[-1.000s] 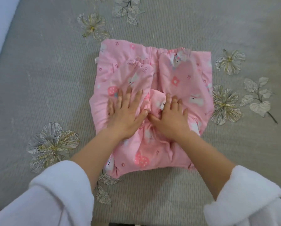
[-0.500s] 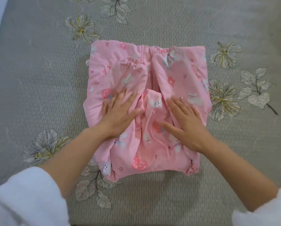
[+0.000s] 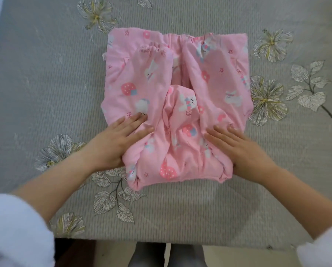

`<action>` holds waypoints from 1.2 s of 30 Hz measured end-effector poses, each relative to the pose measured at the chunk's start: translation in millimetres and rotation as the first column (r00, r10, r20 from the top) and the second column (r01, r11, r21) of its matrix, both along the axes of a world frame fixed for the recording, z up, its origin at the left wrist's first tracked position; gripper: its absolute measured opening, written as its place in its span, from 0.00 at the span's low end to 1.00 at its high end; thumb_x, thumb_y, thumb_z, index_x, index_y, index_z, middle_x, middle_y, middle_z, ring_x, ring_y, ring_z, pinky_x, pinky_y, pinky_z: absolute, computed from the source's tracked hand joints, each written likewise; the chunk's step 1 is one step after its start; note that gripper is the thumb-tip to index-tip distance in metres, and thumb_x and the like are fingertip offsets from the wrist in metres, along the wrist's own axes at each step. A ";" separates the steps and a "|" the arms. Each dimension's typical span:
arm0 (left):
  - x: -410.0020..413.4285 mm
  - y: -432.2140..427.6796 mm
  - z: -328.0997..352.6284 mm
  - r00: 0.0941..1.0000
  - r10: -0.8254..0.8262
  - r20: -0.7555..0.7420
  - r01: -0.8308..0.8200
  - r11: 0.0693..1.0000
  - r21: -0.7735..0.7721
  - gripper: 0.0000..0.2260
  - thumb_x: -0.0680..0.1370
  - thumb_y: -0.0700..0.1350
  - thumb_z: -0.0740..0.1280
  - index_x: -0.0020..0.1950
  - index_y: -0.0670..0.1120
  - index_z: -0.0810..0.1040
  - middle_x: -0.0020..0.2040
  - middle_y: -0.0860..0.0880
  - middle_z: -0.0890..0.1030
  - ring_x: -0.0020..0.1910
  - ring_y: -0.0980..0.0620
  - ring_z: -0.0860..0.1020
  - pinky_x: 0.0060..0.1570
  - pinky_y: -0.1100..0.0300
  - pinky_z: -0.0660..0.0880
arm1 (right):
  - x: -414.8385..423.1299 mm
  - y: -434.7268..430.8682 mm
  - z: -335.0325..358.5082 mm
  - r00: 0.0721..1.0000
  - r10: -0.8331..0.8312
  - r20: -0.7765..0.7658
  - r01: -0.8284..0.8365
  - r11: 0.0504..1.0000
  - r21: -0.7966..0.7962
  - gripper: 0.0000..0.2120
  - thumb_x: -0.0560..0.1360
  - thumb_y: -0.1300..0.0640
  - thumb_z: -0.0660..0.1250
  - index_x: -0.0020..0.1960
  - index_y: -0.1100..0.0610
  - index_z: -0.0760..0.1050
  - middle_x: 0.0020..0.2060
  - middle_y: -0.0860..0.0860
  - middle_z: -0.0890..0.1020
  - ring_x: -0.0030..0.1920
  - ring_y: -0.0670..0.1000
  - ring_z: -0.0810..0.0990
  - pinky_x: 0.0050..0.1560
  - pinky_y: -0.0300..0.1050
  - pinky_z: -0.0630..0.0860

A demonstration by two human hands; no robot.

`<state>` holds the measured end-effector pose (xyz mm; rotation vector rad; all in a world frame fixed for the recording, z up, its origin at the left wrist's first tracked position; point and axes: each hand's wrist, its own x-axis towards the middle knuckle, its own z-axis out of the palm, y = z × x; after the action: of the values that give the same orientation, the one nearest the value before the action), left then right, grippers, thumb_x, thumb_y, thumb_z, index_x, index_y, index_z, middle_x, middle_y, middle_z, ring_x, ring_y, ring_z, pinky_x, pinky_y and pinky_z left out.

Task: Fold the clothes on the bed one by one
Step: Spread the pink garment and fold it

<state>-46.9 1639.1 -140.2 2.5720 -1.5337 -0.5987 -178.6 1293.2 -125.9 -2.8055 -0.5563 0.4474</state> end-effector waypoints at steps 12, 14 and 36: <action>-12.5 -2.2 70.5 0.192 0.422 -0.886 -0.651 0.731 0.207 0.13 0.59 0.64 0.62 0.37 0.65 0.83 0.38 0.63 0.83 0.40 0.70 0.79 0.46 0.74 0.71 | 22.1 -34.9 67.4 0.392 -0.191 -0.900 0.875 0.380 0.300 0.23 0.52 0.63 0.76 0.47 0.59 0.83 0.50 0.59 0.85 0.49 0.56 0.84 0.52 0.50 0.78; -17.1 -0.5 63.7 -0.049 0.433 -0.900 -0.716 0.614 0.334 0.15 0.58 0.57 0.70 0.43 0.57 0.86 0.47 0.52 0.86 0.47 0.56 0.83 0.50 0.60 0.75 | 26.7 -35.3 67.1 0.359 -0.201 -0.912 0.906 0.312 0.288 0.18 0.56 0.60 0.77 0.47 0.57 0.84 0.47 0.58 0.85 0.45 0.56 0.85 0.42 0.46 0.81; -15.9 -106.9 12.0 0.775 0.630 0.048 -0.627 0.776 -0.067 0.27 0.77 0.65 0.42 0.76 0.64 0.45 0.79 0.52 0.42 0.76 0.43 0.36 0.70 0.36 0.35 | 72.7 25.2 20.7 0.759 -0.604 0.244 0.608 0.791 0.068 0.26 0.80 0.44 0.53 0.77 0.46 0.57 0.77 0.52 0.57 0.77 0.54 0.52 0.73 0.54 0.45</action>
<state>-62.8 1532.2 -128.2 2.8386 -0.5820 -0.3807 -105.9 1318.5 -105.2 -2.8538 0.3403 -0.0493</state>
